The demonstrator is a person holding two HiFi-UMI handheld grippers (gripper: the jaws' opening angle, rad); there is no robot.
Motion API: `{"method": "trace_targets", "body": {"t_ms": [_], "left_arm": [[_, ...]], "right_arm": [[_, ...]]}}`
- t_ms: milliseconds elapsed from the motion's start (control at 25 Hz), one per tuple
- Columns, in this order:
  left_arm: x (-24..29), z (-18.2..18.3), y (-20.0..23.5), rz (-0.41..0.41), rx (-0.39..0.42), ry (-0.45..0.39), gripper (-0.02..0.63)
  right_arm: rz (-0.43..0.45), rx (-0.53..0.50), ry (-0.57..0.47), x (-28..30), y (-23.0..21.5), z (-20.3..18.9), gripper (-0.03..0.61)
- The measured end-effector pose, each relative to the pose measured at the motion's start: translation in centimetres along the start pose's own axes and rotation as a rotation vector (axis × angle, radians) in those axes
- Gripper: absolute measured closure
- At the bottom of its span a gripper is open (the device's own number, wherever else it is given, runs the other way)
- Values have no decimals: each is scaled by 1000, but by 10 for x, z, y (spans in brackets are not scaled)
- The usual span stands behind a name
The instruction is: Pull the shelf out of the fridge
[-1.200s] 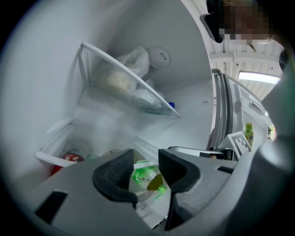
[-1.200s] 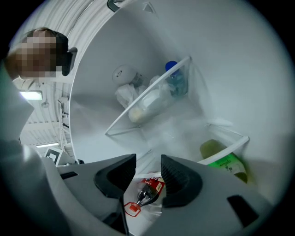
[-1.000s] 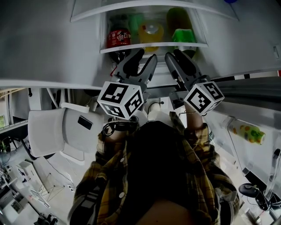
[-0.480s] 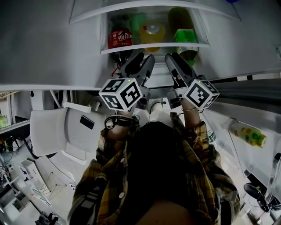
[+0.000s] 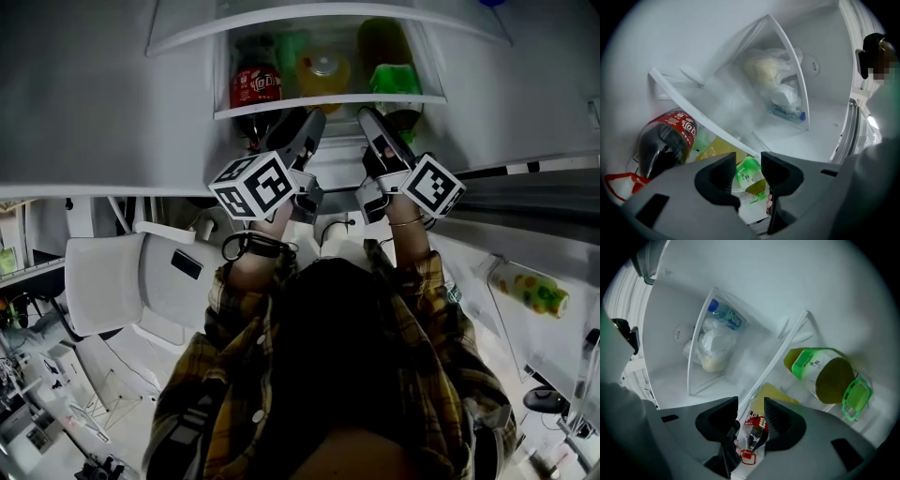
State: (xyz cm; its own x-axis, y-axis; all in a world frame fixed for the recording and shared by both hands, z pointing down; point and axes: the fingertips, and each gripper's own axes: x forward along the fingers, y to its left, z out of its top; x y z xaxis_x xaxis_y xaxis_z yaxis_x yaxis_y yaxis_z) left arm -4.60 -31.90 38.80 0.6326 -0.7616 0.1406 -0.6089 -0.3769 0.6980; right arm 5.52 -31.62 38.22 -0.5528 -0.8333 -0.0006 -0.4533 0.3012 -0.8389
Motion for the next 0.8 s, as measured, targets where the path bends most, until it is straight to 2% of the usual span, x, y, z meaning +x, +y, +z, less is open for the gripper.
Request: {"method": "trace_targets", "body": {"t_ms": [360,640,800], "left_arm": [[16,20,4,-31,-135,-64,454],[28,36,11,-8,-149,-87,454],[37,43,18,16,-189,-92,454]], "right_arm": [[49,94,-8,24,-1,7,417],[36,112,-7,47,-6,15,417],[26,106,8,59,-8,18,419]]}}
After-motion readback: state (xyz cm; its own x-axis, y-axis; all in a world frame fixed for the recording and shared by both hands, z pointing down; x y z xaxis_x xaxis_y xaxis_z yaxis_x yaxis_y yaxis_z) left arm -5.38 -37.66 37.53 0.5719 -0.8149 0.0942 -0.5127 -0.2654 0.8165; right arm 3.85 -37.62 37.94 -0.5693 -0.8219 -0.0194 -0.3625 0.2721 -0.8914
